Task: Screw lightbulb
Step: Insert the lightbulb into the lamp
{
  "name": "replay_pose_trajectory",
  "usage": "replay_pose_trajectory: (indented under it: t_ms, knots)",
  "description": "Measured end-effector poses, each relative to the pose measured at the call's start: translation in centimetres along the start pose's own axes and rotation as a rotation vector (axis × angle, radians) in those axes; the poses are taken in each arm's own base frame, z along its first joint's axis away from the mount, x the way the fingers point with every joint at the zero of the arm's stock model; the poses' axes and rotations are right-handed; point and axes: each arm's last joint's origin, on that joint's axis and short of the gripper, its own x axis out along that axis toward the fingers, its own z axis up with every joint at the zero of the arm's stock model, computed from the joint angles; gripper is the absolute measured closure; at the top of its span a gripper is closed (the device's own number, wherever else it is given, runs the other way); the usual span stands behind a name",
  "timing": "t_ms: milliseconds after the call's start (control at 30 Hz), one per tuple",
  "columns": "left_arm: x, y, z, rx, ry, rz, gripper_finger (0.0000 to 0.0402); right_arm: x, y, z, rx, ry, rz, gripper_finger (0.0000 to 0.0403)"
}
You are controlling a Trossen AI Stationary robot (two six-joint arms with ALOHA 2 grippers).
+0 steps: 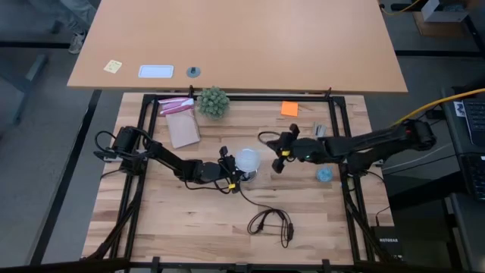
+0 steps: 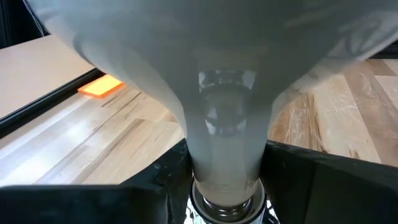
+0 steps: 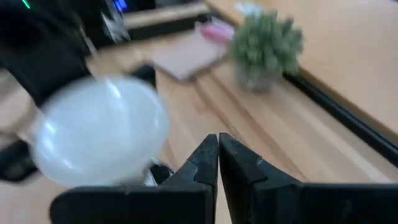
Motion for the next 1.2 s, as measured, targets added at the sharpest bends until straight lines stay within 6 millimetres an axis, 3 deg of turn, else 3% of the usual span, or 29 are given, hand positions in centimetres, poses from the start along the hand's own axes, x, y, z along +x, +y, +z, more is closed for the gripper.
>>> replay_pose_trajectory:
  t_ms: [67, 233, 467, 600, 833, 1200]
  knots:
    - [0.0, 0.0, 0.0, 0.000, 0.000, 0.000, 0.0249, -0.1, 0.0, 0.0, 0.032, -0.060, 0.056, 0.0382]
    - [0.0, 0.0, -0.1, 0.004, 0.008, 0.001, 0.0248, 0.1, 0.1, -2.2, 0.078, -0.167, 0.237, 0.0382]
    - [0.0, 0.0, -0.1, 0.006, 0.010, 0.001, 0.0247, -0.5, -0.6, -4.3, 0.119, -0.346, 0.356, 0.0382]
    - [0.0, 0.0, -0.1, 0.007, 0.011, 0.001, 0.0247, -0.5, -1.0, -5.5, 0.127, -0.341, 0.322, 0.0382]
    - [0.0, 0.0, -0.1, 0.006, 0.010, 0.001, 0.0247, 0.5, -0.6, -5.9, 0.152, -0.307, 0.297, 0.0382]
    - [0.0, 0.0, -0.2, 0.008, 0.013, 0.004, 0.0247, 3.8, 1.6, -5.0, 0.150, -0.256, 0.344, 0.0382]
